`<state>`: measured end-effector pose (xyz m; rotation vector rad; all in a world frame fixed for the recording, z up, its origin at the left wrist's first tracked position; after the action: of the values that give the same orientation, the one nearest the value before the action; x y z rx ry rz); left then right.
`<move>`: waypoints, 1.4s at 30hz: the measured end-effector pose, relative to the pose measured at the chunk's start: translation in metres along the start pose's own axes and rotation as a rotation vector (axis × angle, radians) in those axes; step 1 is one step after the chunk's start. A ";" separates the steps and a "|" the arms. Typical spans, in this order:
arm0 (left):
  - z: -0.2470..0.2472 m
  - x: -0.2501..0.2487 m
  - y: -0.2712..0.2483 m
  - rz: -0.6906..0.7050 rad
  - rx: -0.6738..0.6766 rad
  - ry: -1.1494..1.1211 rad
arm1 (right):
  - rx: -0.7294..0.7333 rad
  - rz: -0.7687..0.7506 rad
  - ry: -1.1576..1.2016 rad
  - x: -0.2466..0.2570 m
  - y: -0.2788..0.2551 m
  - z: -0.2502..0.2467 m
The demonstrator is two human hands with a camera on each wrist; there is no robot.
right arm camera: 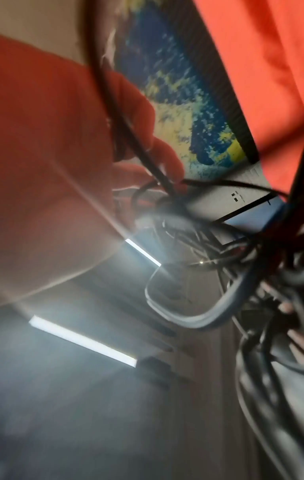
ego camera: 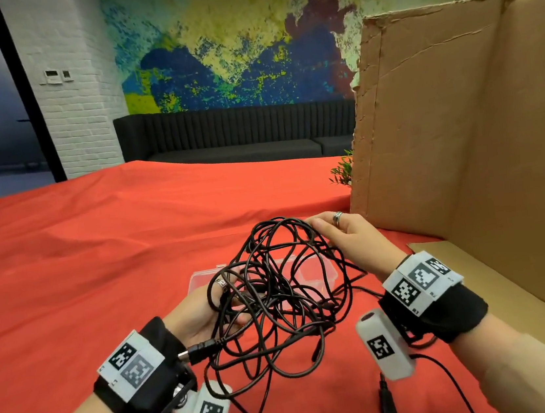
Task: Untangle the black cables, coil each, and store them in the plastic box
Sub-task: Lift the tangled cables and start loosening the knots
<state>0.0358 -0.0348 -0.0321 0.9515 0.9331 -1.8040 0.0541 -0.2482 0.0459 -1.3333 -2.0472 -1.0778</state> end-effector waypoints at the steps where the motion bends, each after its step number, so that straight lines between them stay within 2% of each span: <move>1: 0.001 -0.001 -0.001 0.007 0.022 -0.003 | 0.007 -0.011 -0.030 0.000 -0.001 -0.001; 3: 0.004 -0.002 -0.003 0.019 0.060 -0.015 | 0.080 0.005 0.043 0.000 -0.004 -0.001; 5: 0.002 -0.003 -0.003 0.023 0.046 -0.043 | 0.205 0.094 0.206 0.000 -0.010 0.004; 7: -0.002 -0.003 0.000 0.031 0.048 -0.068 | 0.257 0.134 0.227 0.000 -0.015 0.007; 11: -0.009 -0.006 0.002 0.031 0.006 -0.068 | 0.080 0.119 0.058 -0.005 -0.013 -0.006; 17: -0.013 -0.011 -0.001 0.036 -0.039 -0.037 | -0.059 0.016 -0.222 -0.014 -0.012 -0.024; 20: -0.013 -0.015 -0.007 0.112 -0.074 0.081 | -0.138 -0.002 -0.388 -0.012 -0.013 -0.031; 23: -0.017 -0.020 -0.012 0.208 -0.102 0.230 | -0.144 -0.023 -0.516 -0.015 -0.016 -0.036; 28: -0.044 -0.023 -0.020 0.281 -0.151 0.320 | -0.075 -0.028 -0.550 -0.017 -0.022 -0.047; 29: -0.049 -0.023 -0.023 0.276 -0.161 0.297 | -0.095 -0.029 -0.565 -0.020 -0.022 -0.052; 32: -0.066 -0.024 -0.028 0.217 -0.243 0.296 | -0.281 0.001 -0.575 -0.026 -0.024 -0.077; 33: -0.070 -0.024 -0.029 0.182 -0.271 0.303 | -0.285 0.008 -0.579 -0.027 -0.024 -0.081; 37: -0.082 -0.024 -0.029 -0.025 -0.297 0.635 | -0.206 0.005 -0.647 -0.024 -0.015 -0.071; 38: -0.088 -0.027 -0.024 -0.030 -0.319 0.743 | -0.204 -0.006 -0.630 -0.020 -0.014 -0.069; 40: -0.086 -0.043 -0.018 0.050 -0.385 1.053 | -0.146 -0.038 -0.534 -0.009 -0.012 -0.060; 41: -0.078 -0.053 -0.017 0.143 -0.424 1.153 | -0.095 -0.060 -0.483 -0.002 -0.012 -0.053; 42: -0.063 -0.062 -0.019 0.258 -0.422 1.148 | -0.044 -0.089 -0.436 0.006 -0.013 -0.043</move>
<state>0.0534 0.0482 -0.0005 1.7367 1.6723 -0.6743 0.0387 -0.2826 0.0706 -1.6271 -2.4237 -0.9337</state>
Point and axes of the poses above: each hand's wrist, its own y-axis towards the middle knuckle, its own z-axis out of the palm, x = y × z, the point moved 4 cm from there along y, towards the middle knuckle, and after that the axes turned 6 degrees about -y, right-handed, at the moved point
